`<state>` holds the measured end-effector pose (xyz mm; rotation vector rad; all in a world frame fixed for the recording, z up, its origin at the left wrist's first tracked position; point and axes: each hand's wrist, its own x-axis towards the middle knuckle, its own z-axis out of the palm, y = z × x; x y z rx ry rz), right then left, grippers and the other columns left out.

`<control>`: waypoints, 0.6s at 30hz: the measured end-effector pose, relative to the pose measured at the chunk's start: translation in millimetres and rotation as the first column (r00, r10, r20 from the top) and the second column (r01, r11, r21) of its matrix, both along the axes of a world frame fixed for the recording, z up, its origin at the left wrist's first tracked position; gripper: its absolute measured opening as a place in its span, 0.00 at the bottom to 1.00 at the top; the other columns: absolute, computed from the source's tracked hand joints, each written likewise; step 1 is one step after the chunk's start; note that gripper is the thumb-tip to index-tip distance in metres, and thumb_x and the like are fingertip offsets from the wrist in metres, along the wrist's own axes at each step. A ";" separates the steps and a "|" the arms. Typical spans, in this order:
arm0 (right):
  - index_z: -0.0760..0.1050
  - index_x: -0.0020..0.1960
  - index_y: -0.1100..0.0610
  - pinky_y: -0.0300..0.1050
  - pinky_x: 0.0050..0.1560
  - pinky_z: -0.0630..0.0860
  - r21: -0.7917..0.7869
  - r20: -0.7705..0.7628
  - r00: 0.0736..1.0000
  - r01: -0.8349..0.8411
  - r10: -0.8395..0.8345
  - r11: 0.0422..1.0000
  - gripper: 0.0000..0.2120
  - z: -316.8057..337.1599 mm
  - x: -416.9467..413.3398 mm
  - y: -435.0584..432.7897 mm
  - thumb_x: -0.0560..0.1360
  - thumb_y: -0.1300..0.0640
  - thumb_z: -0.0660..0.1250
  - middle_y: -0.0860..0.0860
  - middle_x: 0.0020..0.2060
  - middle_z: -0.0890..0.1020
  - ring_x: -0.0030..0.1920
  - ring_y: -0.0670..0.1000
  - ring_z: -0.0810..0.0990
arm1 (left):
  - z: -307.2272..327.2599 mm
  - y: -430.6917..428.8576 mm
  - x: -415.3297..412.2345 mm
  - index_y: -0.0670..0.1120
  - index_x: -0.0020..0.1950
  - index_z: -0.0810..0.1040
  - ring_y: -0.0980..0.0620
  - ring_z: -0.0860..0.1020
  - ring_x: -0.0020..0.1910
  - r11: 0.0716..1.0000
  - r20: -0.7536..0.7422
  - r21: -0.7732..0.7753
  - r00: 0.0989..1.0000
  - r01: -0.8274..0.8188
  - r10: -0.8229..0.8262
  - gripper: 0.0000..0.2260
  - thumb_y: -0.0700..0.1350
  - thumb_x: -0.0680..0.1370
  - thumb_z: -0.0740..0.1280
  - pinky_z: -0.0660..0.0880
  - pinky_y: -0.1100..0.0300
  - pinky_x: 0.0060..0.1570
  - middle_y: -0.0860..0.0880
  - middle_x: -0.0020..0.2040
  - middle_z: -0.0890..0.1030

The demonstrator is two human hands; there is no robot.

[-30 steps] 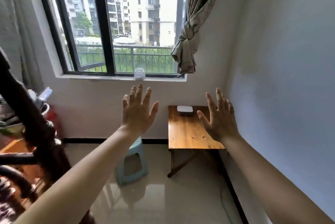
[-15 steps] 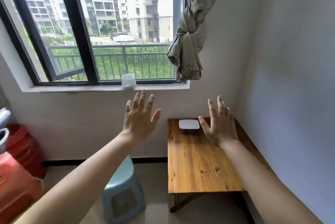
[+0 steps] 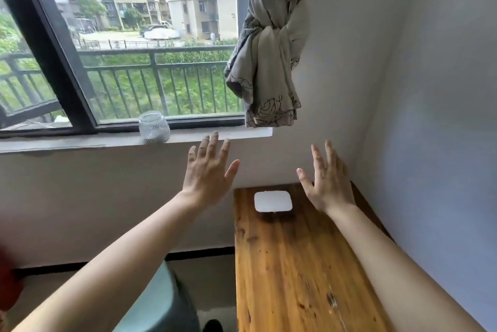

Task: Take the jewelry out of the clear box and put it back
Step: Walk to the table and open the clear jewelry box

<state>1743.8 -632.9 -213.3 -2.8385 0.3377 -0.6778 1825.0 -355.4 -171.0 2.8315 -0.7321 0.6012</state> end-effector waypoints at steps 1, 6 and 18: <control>0.49 0.82 0.53 0.60 0.78 0.55 0.002 -0.013 1.000 0.021 -0.021 1.000 0.36 -7.0 11.7 -6.4 0.80 0.36 0.54 0.59 0.81 0.47 0.80 0.61 0.51 | -9.9 -9.1 18.5 0.47 0.80 0.57 0.39 0.54 0.79 0.999 -0.011 0.020 1.000 0.026 -0.026 0.30 0.62 0.82 0.49 0.54 0.38 0.75 0.40 0.81 0.55; 0.47 0.82 0.51 0.61 0.77 0.57 -0.006 -0.114 0.978 0.176 -0.176 0.984 0.37 -51.9 72.3 -40.0 0.79 0.33 0.47 0.60 0.81 0.48 0.80 0.61 0.53 | -70.2 -62.1 122.8 0.46 0.80 0.58 0.39 0.54 0.79 0.980 -0.112 0.078 0.979 0.182 -0.173 0.30 0.61 0.82 0.49 0.55 0.39 0.75 0.39 0.80 0.55; 0.50 0.82 0.55 0.56 0.76 0.56 0.034 -0.356 0.752 0.604 -0.555 0.796 0.34 -122.5 149.1 -66.9 0.82 0.38 0.53 0.60 0.81 0.49 0.79 0.60 0.56 | -168.7 -200.3 293.2 0.47 0.78 0.59 0.38 0.56 0.78 0.776 -0.405 0.128 0.747 0.618 -0.528 0.33 0.63 0.80 0.40 0.59 0.40 0.73 0.40 0.80 0.58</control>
